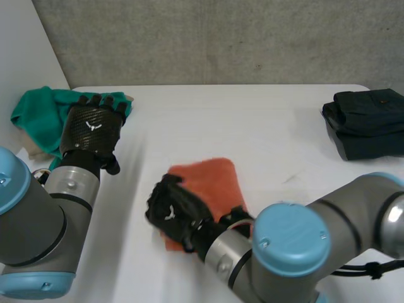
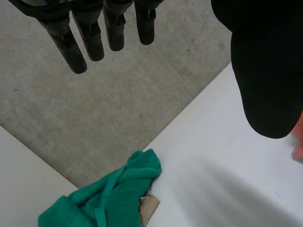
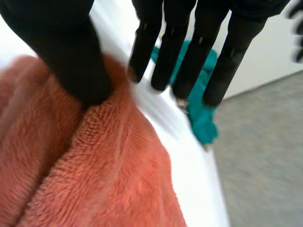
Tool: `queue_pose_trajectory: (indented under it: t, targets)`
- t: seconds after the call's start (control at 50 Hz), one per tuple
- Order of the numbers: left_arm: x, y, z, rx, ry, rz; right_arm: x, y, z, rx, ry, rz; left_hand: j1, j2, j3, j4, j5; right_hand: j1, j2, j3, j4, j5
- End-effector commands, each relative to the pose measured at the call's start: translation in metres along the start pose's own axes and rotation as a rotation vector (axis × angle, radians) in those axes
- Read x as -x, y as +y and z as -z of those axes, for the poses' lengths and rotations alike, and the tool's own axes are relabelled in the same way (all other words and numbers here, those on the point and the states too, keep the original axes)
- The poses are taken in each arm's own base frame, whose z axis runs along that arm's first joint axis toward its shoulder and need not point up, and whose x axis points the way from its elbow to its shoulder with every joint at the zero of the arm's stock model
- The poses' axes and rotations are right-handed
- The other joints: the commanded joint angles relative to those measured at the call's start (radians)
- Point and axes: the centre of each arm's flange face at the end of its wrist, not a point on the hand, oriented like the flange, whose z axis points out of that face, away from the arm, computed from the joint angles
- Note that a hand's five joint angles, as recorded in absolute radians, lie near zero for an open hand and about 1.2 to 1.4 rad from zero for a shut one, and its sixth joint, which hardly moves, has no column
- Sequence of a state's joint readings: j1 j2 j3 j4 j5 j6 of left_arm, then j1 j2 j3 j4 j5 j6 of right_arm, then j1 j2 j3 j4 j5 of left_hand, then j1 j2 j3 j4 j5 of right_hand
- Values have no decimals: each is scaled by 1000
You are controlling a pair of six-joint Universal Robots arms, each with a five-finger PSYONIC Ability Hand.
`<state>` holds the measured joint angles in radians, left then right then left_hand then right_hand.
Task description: Fold the laundry.
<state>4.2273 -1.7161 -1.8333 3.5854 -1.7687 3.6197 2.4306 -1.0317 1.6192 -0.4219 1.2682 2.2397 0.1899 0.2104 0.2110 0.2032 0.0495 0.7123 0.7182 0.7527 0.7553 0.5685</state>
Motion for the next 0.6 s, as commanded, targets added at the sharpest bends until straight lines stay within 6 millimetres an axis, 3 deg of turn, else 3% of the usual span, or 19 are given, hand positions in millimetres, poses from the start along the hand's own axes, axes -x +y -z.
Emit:
queue_pose_trajectory:
  t: [0.02, 0.1, 0.2, 0.3, 0.4, 0.48, 0.6]
  targets:
    - [-2, -11, -8, -50, -9, 58, -41, 3, 3, 28, 114, -260, -6, -26, -27, -19, -40, -538, -544, -578, -581, -569]
    - [-15, -25, -8, -96, 33, 122, -100, 29, 21, 88, 306, -552, -6, -26, -27, -19, -40, -538, -544, -578, -581, -569]
    - [-46, -39, -2, -144, 166, 195, -121, 49, 41, 171, 384, -839, -3, -23, -24, -16, -37, -538, -544, -578, -581, -569]
    - [-94, -41, 13, -137, 365, 210, -132, 67, 51, 290, 406, -926, 3, -17, -18, -10, -31, -538, -544, -578, -581, -569]
    - [-123, -16, 11, -15, 433, 172, -124, 88, 39, 390, 359, -970, 21, 0, 0, 7, -14, -538, -544, -578, -581, -569]
    - [-127, 6, 8, 113, 403, 130, -123, 96, 30, 414, 336, -985, 26, 6, 5, 13, -8, -538, -544, -578, -581, -569]
    - [-111, 28, 7, 260, 293, 72, -107, 106, 18, 454, 279, -1004, 27, 6, 5, 13, -8, -538, -544, -578, -581, -569]
